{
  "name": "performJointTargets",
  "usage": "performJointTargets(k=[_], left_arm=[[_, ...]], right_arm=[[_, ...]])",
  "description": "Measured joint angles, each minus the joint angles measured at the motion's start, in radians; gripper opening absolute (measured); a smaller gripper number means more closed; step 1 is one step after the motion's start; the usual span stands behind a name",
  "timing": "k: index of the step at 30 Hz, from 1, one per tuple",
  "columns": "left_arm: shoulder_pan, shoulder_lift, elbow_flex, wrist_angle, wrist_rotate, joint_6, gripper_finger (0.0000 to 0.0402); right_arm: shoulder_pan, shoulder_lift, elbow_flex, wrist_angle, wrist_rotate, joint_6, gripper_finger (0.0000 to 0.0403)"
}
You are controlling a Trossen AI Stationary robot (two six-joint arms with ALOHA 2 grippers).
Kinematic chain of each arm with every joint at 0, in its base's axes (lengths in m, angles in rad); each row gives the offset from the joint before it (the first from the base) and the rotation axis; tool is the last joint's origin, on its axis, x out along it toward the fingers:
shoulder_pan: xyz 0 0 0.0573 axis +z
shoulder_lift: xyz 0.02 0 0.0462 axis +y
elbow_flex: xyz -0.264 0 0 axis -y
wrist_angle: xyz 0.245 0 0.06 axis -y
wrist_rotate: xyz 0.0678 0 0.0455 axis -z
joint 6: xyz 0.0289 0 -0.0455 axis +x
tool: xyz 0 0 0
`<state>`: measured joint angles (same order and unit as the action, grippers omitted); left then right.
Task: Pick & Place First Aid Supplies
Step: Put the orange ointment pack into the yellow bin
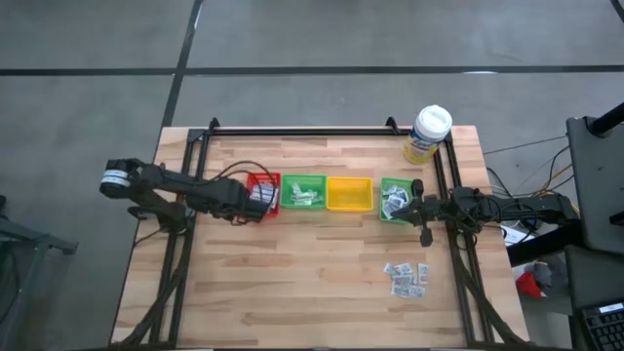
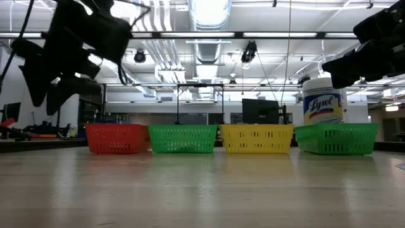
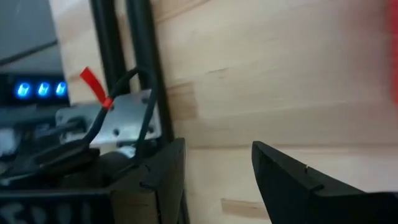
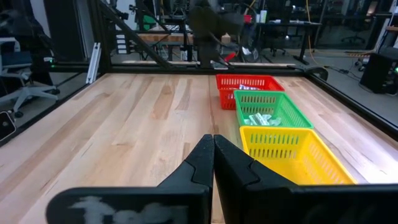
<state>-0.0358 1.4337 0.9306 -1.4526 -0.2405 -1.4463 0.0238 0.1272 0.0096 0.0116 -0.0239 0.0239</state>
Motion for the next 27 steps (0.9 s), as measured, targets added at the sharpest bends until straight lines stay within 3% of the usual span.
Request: performJointTargets(k=[8,14,27], left_arm=[[-0.251,-0.06,0.0,0.059,-0.188,-0.109,0.0188],[-0.412,-0.096,0.0,0.167,-0.355,-0.075,0.0188],[-0.585,-0.204,0.0,0.327,-0.652,0.082,0.0188]], right_arm=[[0.0,0.0,0.0,0.0,0.0,0.001,0.0008],[0.0,0.0,0.0,0.0,0.0,0.0,0.0008],[0.0,0.0,0.0,0.0,0.0,0.0,0.0008]])
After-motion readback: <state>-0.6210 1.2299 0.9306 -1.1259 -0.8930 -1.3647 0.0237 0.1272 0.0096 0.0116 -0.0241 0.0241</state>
